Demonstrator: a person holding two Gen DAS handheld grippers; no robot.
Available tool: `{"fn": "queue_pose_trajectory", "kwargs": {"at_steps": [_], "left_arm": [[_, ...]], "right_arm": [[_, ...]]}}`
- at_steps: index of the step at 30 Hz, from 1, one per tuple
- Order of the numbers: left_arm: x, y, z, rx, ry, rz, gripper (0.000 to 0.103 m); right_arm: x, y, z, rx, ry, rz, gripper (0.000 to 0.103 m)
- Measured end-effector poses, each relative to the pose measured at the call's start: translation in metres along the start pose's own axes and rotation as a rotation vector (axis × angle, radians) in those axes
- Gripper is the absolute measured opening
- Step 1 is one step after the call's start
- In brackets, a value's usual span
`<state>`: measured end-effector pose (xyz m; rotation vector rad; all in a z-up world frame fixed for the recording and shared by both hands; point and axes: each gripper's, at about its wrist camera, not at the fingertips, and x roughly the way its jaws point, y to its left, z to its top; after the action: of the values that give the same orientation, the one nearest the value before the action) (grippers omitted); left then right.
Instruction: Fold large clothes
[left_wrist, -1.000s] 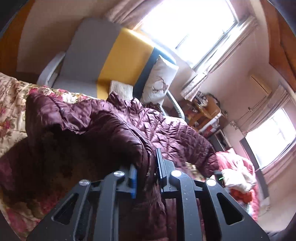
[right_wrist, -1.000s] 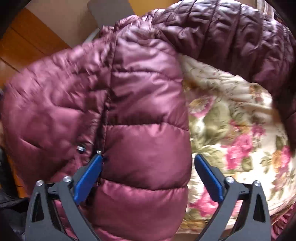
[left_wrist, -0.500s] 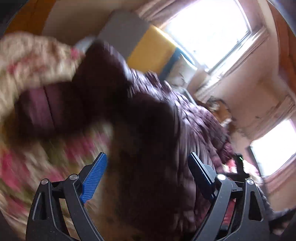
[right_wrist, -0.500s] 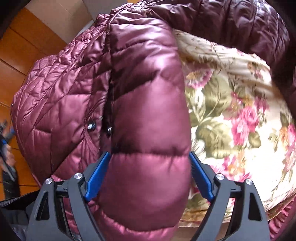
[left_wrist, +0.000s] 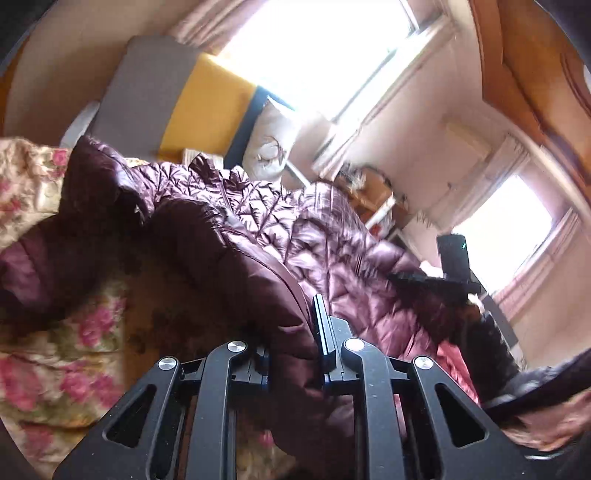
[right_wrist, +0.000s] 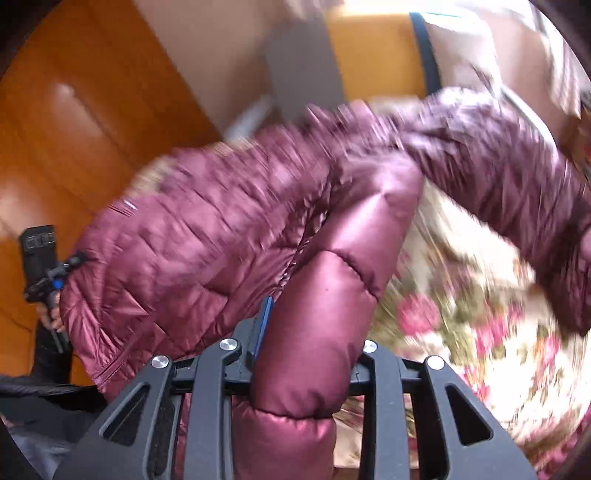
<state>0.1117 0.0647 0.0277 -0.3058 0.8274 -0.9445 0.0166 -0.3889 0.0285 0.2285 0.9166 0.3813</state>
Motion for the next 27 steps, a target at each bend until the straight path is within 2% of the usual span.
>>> {"fn": "queue_pose_trajectory", "kwargs": {"at_steps": [2, 3, 4, 5, 6, 7, 8, 9, 11, 14, 15, 16, 17, 19, 20, 21, 22, 23, 25, 26, 27], "left_arm": [[-0.018, 0.002, -0.006, -0.034, 0.04, 0.027, 0.02], [-0.026, 0.008, -0.01, -0.047, 0.051, 0.054, 0.023], [-0.027, 0.014, -0.016, -0.063, 0.072, 0.09, 0.036], [-0.027, 0.021, -0.024, -0.094, 0.101, 0.112, 0.045], [-0.028, 0.035, -0.036, -0.134, 0.105, 0.141, 0.06], [-0.027, 0.049, -0.047, -0.172, 0.095, 0.185, 0.064], [-0.026, 0.056, -0.053, -0.194, 0.094, 0.197, 0.064], [-0.021, 0.067, -0.062, -0.225, 0.088, 0.195, 0.065], [-0.009, 0.078, -0.072, -0.27, 0.054, 0.206, 0.078], [0.022, 0.093, -0.076, -0.301, 0.065, 0.194, 0.08], [0.038, 0.094, -0.076, -0.29, 0.09, 0.256, 0.079], [0.05, 0.092, -0.078, -0.261, 0.116, 0.293, 0.068], [0.054, 0.086, -0.079, -0.234, 0.129, 0.306, 0.063], [0.05, 0.082, -0.077, -0.203, 0.083, 0.346, 0.062], [0.044, 0.085, -0.074, -0.211, 0.039, 0.354, 0.062], [0.034, 0.092, -0.071, -0.241, -0.023, 0.367, 0.064], [0.022, 0.106, -0.066, -0.303, -0.086, 0.402, 0.074], [0.008, 0.117, -0.065, -0.373, -0.141, 0.454, 0.078], [-0.011, 0.143, -0.064, -0.505, -0.22, 0.547, 0.079], [-0.02, 0.164, -0.062, -0.593, -0.24, 0.594, 0.08], [-0.023, 0.174, -0.059, -0.634, -0.251, 0.616, 0.083]], "right_arm": [[0.002, -0.009, -0.013, 0.026, 0.033, -0.009, 0.027], [0.012, -0.018, -0.028, 0.047, 0.09, -0.062, 0.033], [0.034, -0.021, -0.036, 0.056, 0.144, -0.117, 0.038], [0.048, -0.028, -0.048, 0.062, 0.189, -0.166, 0.038], [0.064, -0.036, -0.067, 0.062, 0.238, -0.245, 0.038], [0.075, -0.041, -0.073, 0.069, 0.263, -0.295, 0.038], [0.085, -0.05, -0.085, 0.081, 0.288, -0.357, 0.038], [0.088, -0.054, -0.091, 0.082, 0.282, -0.375, 0.039], [0.087, -0.058, -0.096, 0.094, 0.26, -0.381, 0.039], [0.087, -0.049, -0.093, 0.061, 0.264, -0.442, 0.043], [0.087, -0.043, -0.09, 0.04, 0.265, -0.478, 0.05], [0.09, -0.035, -0.085, 0.025, 0.259, -0.511, 0.058], [0.085, -0.03, -0.082, 0.007, 0.242, -0.55, 0.063], [0.07, -0.018, -0.072, -0.04, 0.172, -0.628, 0.082], [0.064, -0.012, -0.066, -0.059, 0.121, -0.654, 0.085], [0.06, -0.006, -0.06, -0.064, 0.087, -0.659, 0.087], [0.067, 0.004, -0.047, -0.061, 0.052, -0.644, 0.088], [0.073, 0.012, -0.036, -0.054, 0.013, -0.6, 0.088], [0.084, 0.031, -0.024, -0.066, -0.029, -0.521, 0.088], [0.092, 0.038, -0.017, -0.081, -0.043, -0.484, 0.088], [0.103, 0.048, -0.013, -0.092, -0.047, -0.445, 0.088]]}}
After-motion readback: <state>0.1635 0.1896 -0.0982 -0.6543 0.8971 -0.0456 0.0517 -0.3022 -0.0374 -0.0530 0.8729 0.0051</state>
